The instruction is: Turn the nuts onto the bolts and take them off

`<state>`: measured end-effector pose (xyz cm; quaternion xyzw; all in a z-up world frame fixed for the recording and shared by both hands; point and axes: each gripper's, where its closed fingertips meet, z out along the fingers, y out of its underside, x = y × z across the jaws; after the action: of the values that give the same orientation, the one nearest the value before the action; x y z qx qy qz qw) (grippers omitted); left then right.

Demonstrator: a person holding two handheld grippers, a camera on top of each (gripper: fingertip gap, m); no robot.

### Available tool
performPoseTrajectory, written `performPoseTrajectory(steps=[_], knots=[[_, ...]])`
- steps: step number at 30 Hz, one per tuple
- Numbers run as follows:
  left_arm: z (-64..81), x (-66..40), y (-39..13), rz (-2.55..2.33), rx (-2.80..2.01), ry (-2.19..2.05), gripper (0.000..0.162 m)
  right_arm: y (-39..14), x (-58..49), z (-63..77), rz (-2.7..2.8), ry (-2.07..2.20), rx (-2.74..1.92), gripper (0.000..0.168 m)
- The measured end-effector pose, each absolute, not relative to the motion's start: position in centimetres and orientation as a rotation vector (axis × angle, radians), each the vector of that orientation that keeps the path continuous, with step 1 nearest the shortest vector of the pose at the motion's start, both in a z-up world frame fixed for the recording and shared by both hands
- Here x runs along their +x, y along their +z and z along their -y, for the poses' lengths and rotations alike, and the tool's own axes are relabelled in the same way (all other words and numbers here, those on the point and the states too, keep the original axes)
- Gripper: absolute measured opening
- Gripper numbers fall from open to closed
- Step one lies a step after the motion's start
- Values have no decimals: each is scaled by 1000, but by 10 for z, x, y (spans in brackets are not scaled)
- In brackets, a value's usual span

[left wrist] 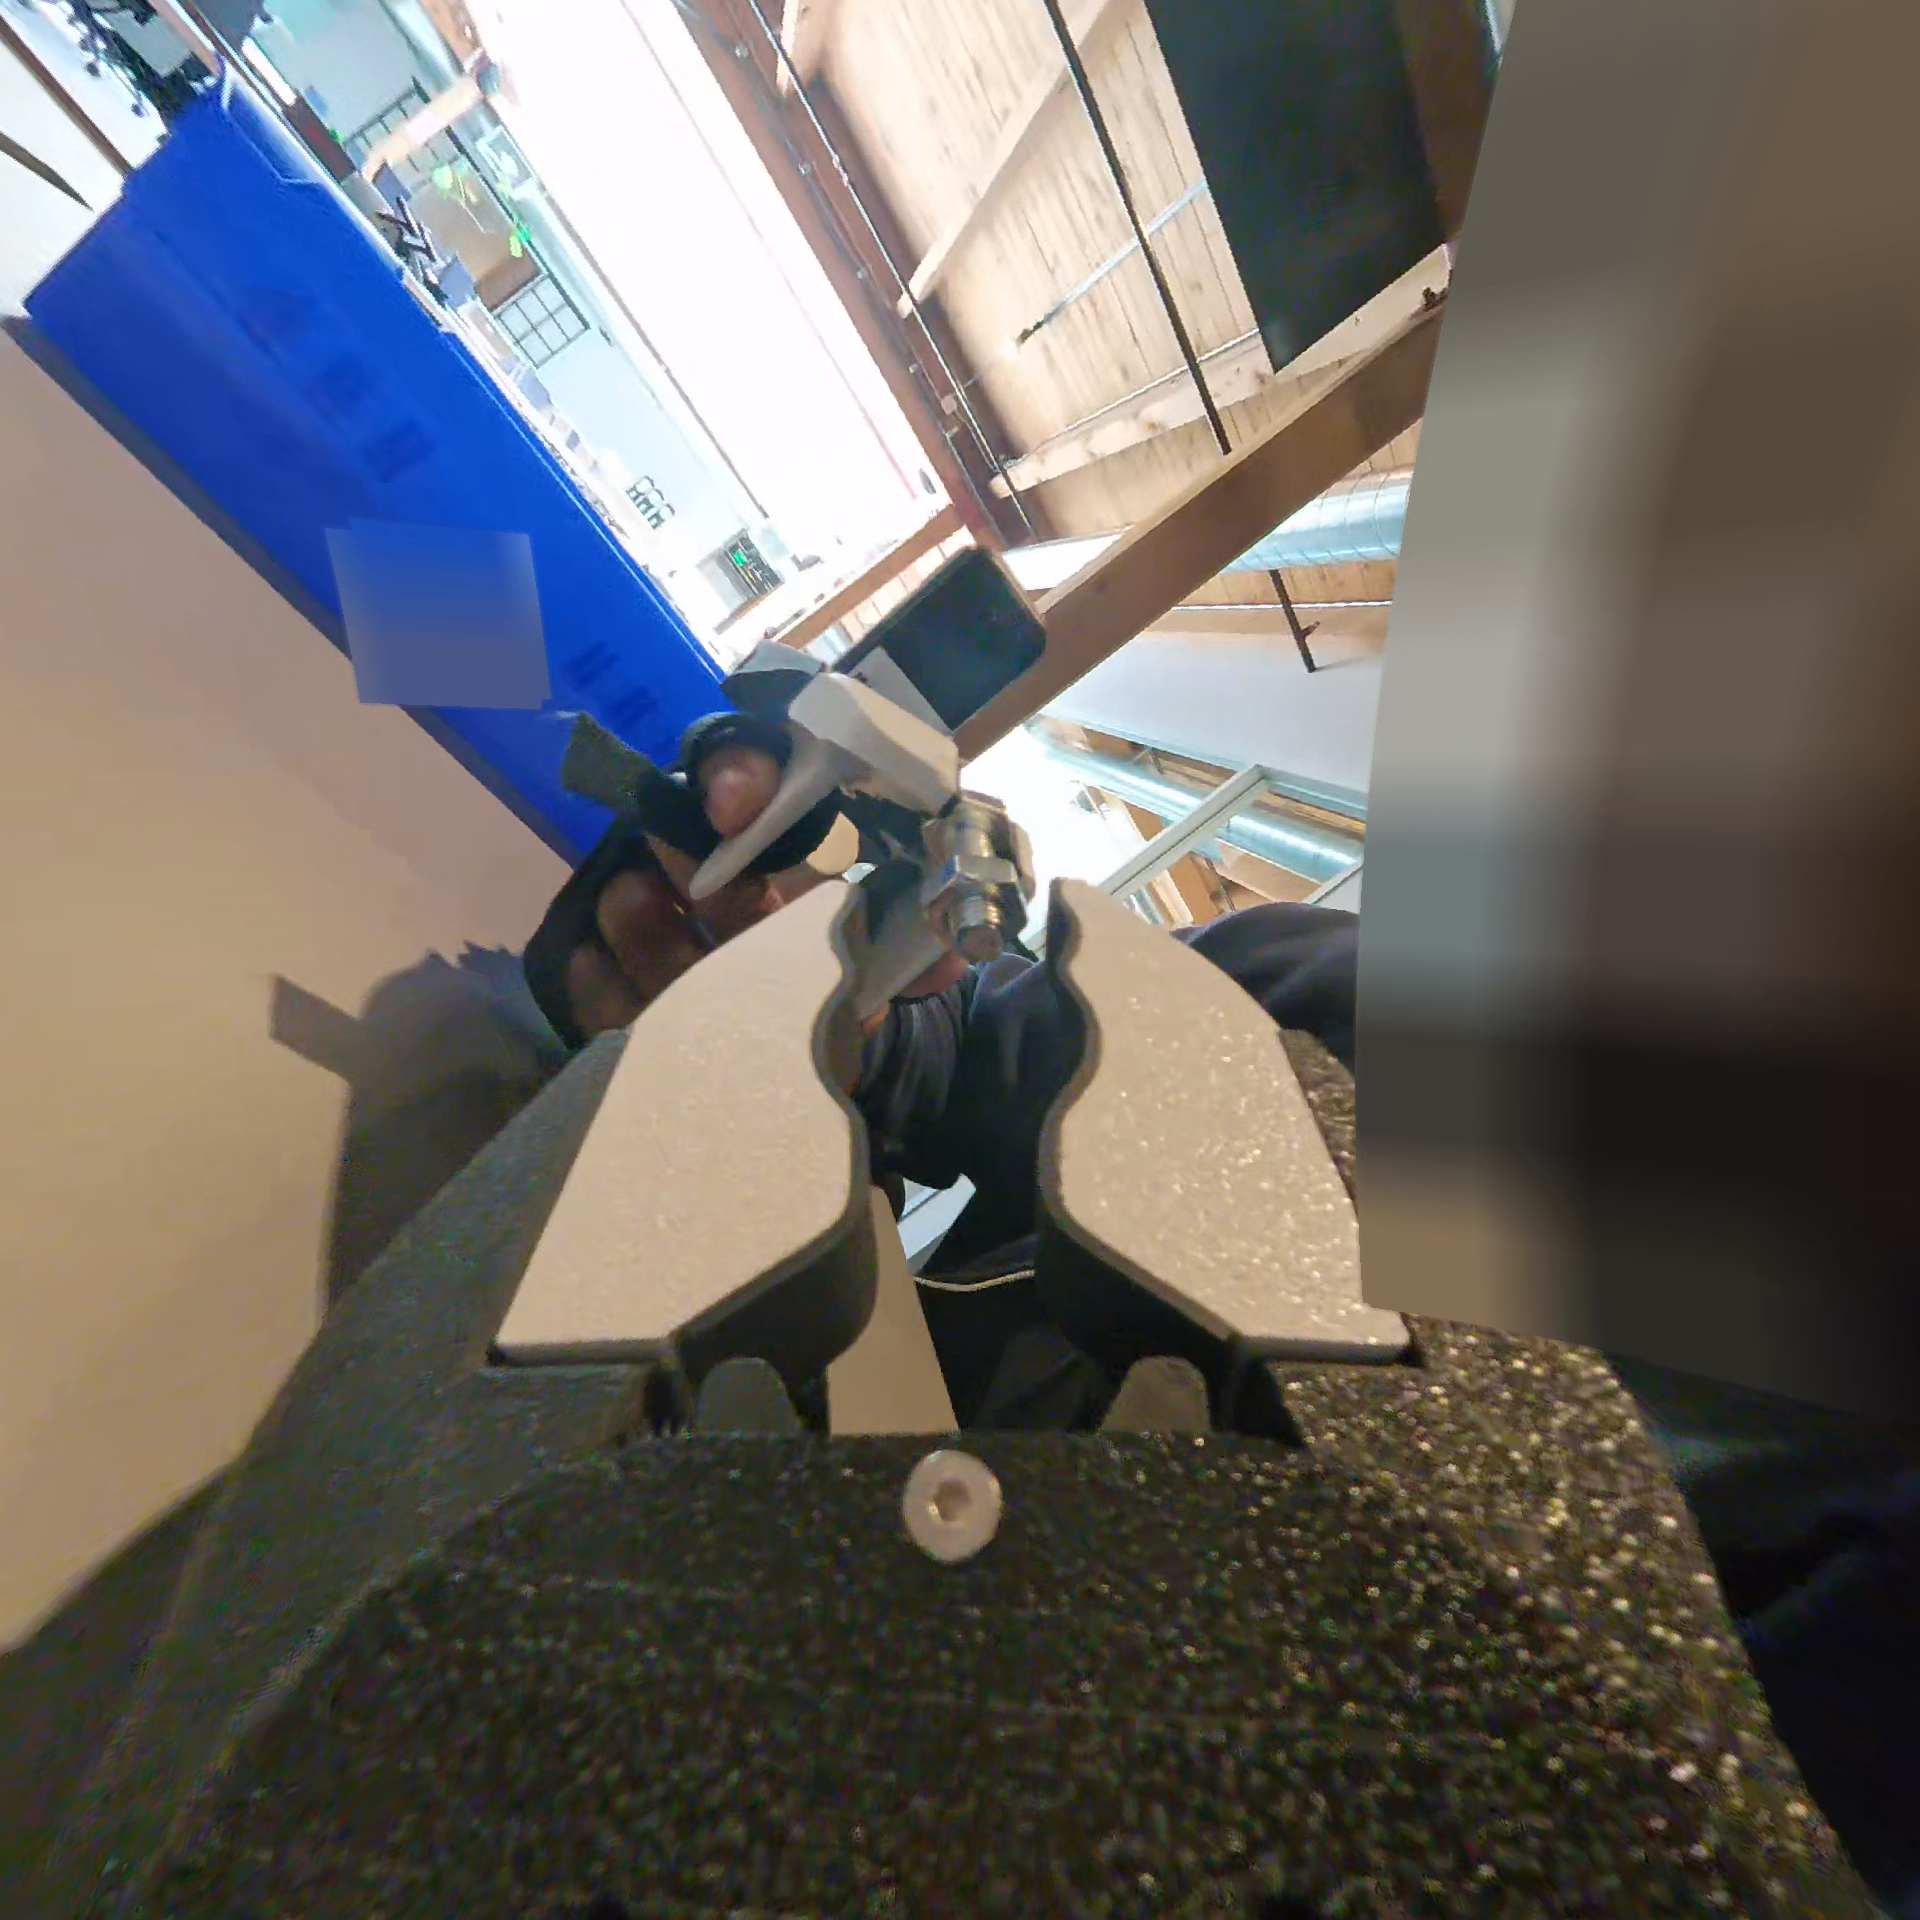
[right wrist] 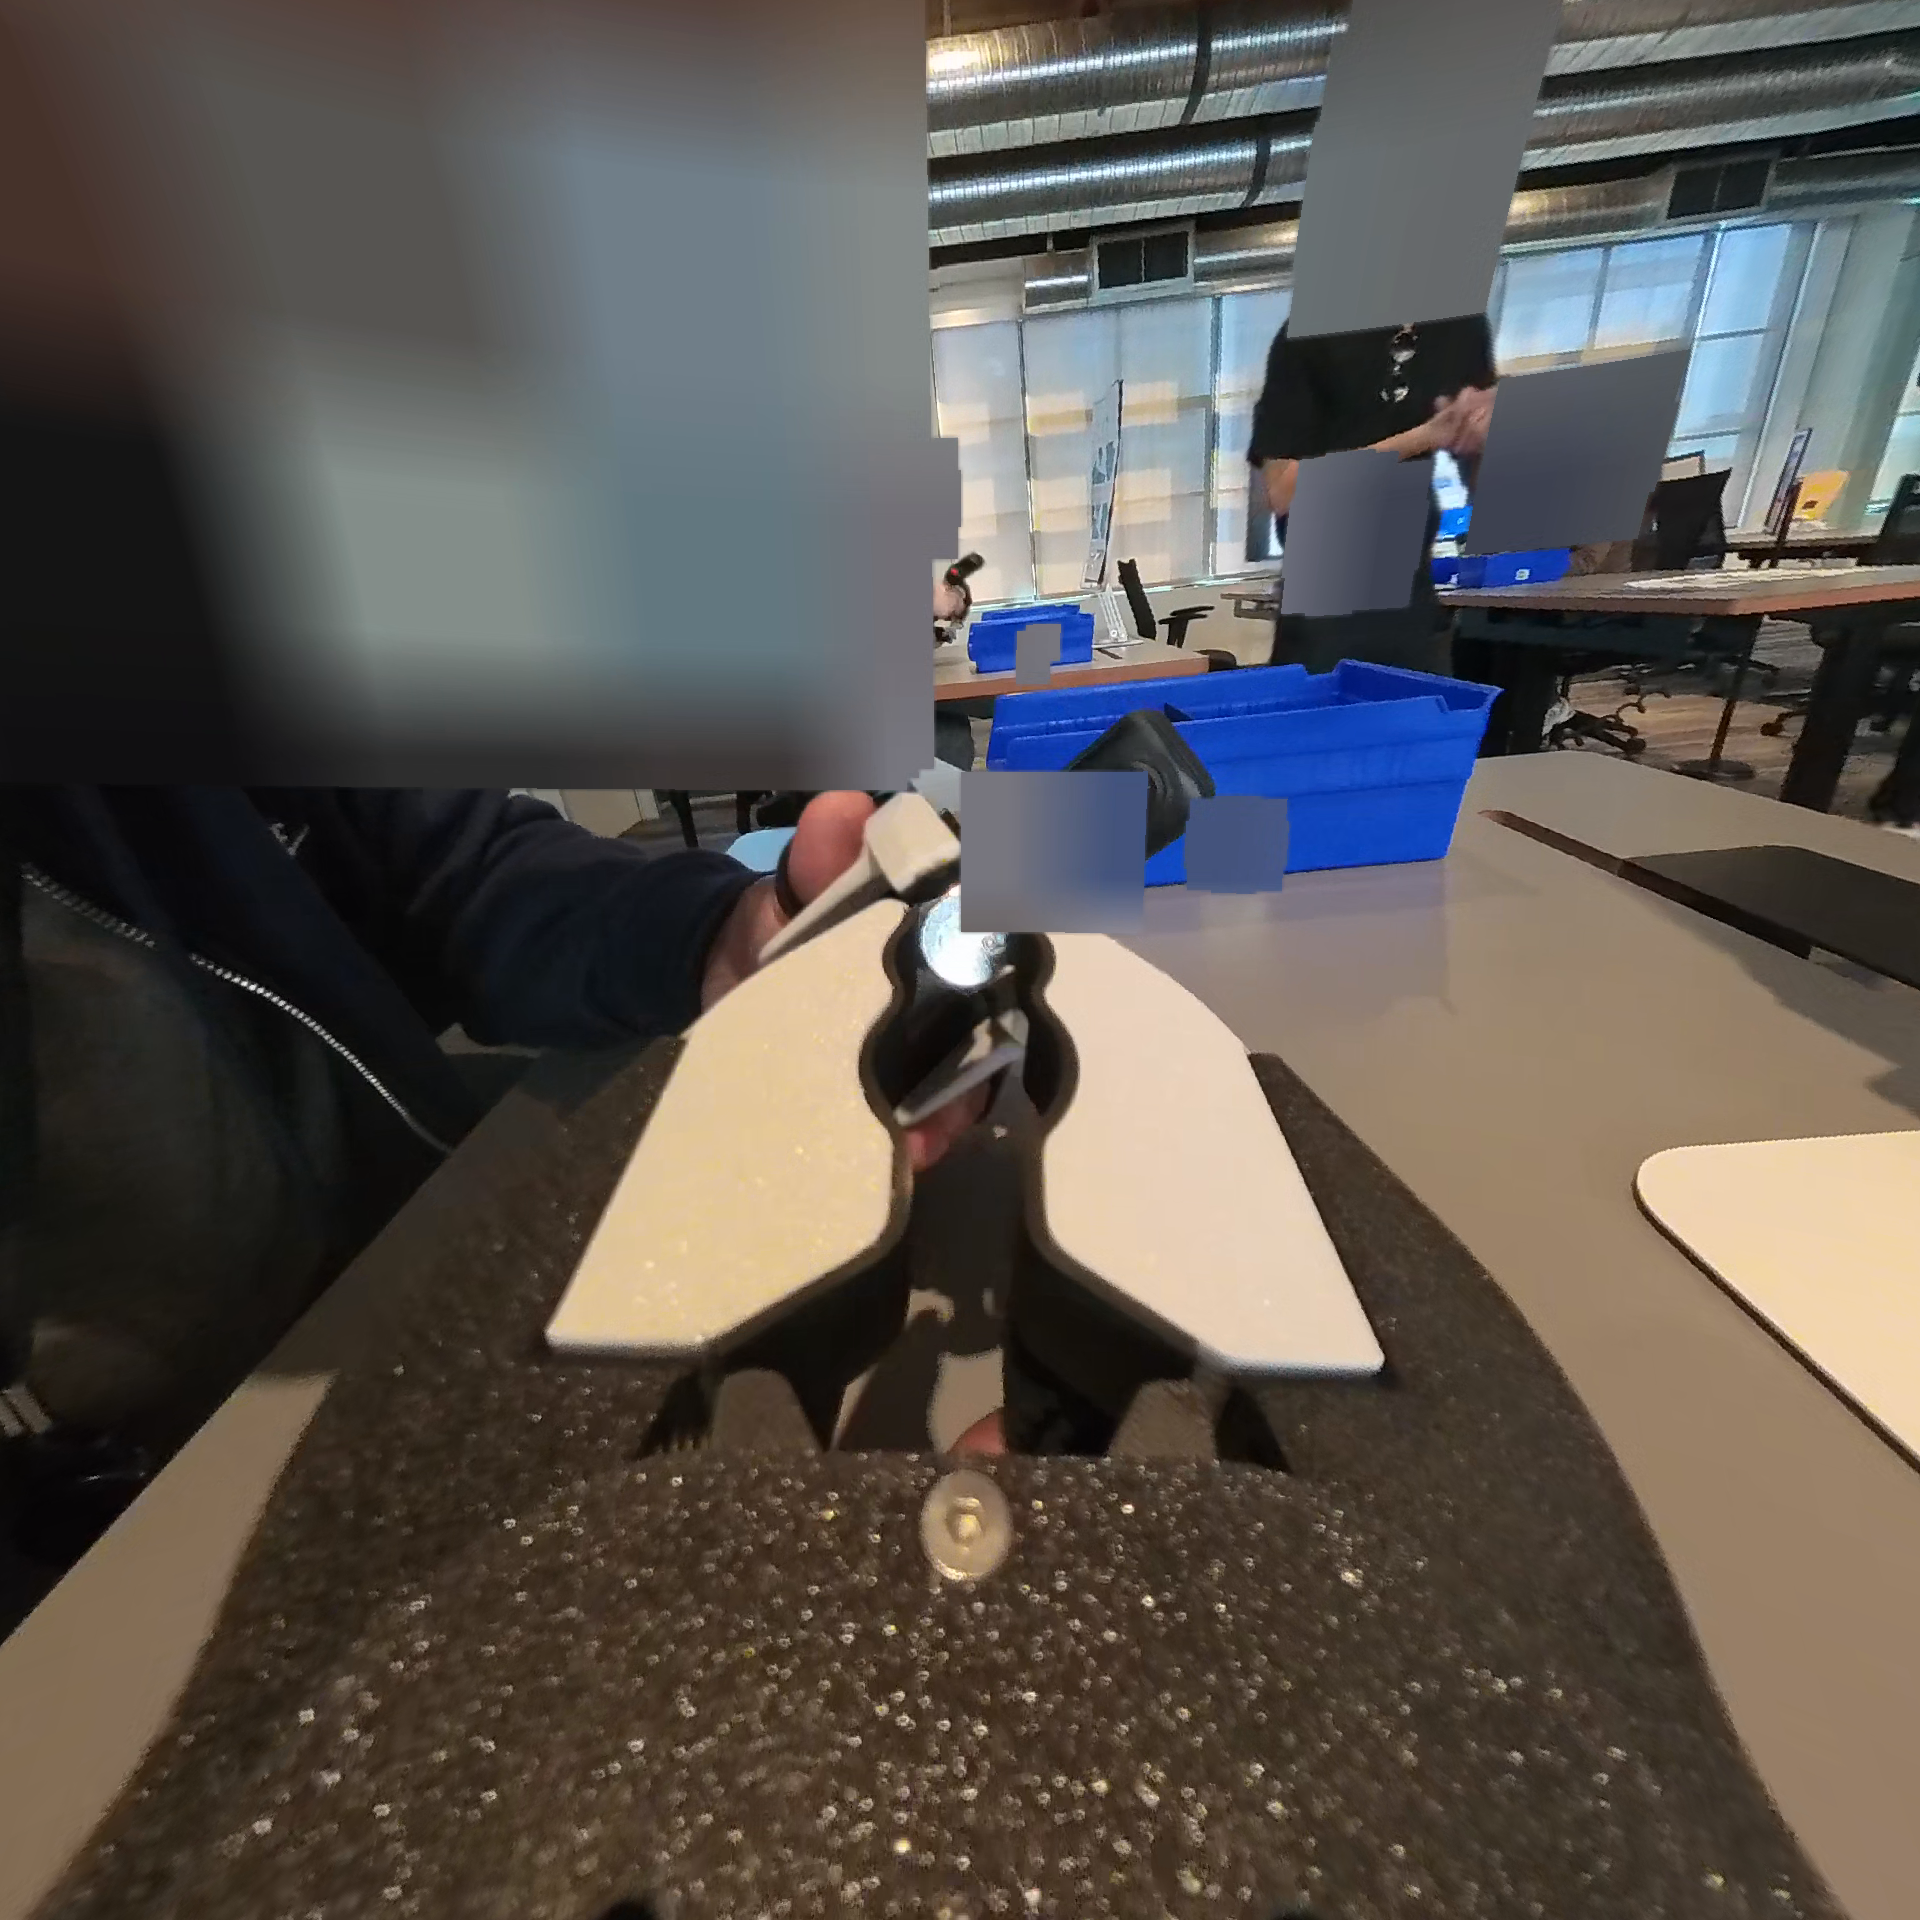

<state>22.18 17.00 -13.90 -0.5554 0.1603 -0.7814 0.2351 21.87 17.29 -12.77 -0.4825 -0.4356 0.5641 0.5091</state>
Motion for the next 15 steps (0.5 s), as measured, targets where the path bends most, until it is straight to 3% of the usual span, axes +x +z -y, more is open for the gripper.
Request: performPoseTrajectory(steps=[2,5,13,15], knots=[[-168,221,-138,-476,-1507,-2122,18,-128,218,-173,1054,1346,-1166,17],[-169,221,-139,-581,-1504,-1922,18,-128,218,-174,1038,1362,-1174,17],[-179,222,-141,-1050,-1170,-507,18,-125,220,-177,944,1483,-1189,17],[-177,223,-138,-1033,-1124,-458,24,-124,221,-177,940,1484,-1183,17]])
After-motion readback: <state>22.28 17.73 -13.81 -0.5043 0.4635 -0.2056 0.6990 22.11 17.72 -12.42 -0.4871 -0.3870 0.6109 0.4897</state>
